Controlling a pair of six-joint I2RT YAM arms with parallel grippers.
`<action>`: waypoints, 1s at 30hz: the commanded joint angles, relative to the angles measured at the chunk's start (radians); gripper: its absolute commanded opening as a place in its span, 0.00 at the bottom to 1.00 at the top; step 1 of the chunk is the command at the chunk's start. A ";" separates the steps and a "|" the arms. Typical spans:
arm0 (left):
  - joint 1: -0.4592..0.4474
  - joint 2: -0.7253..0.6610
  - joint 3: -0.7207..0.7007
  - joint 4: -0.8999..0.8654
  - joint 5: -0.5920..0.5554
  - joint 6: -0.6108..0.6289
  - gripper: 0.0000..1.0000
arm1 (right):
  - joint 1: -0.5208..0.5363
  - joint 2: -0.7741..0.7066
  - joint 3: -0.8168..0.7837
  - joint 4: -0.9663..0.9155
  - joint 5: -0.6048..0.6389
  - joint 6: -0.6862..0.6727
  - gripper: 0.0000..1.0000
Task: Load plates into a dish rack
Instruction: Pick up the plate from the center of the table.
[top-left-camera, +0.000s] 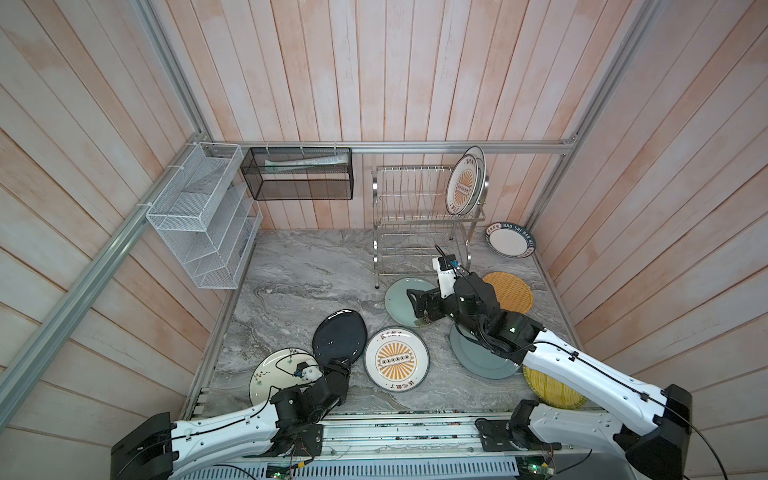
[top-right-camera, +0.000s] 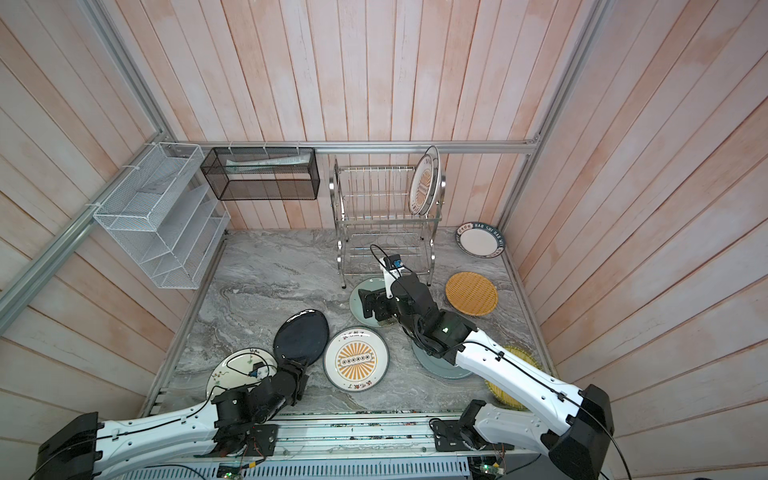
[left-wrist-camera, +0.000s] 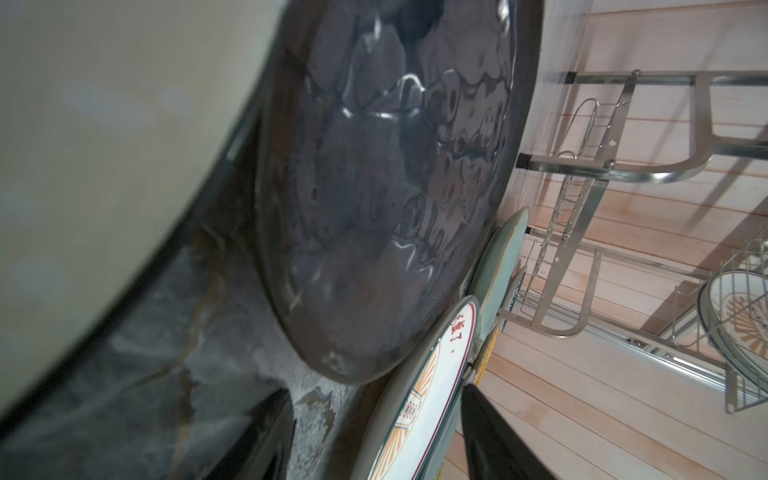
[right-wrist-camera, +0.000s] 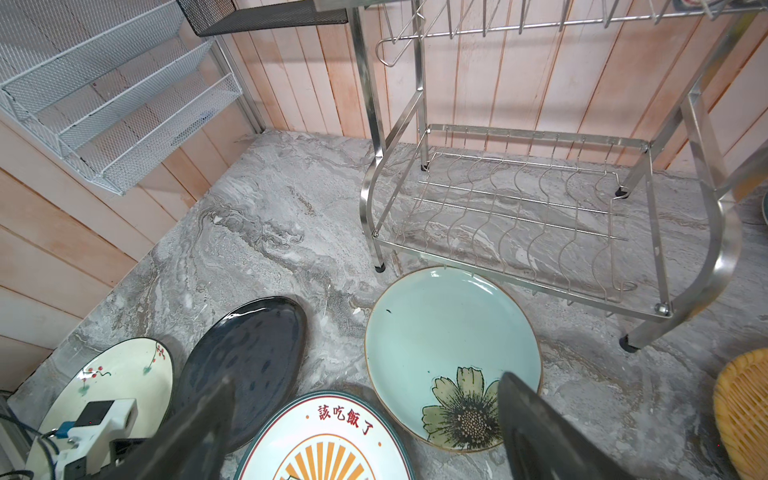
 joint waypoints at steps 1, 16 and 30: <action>-0.004 0.024 -0.033 0.035 -0.072 -0.138 0.65 | 0.008 -0.003 -0.011 0.023 -0.024 0.016 0.98; -0.002 0.327 -0.068 0.184 -0.180 -0.326 0.58 | 0.010 -0.001 -0.068 0.069 -0.097 0.070 0.98; 0.089 0.735 -0.071 0.586 -0.154 -0.328 0.14 | 0.010 -0.001 -0.080 0.075 -0.130 0.085 0.98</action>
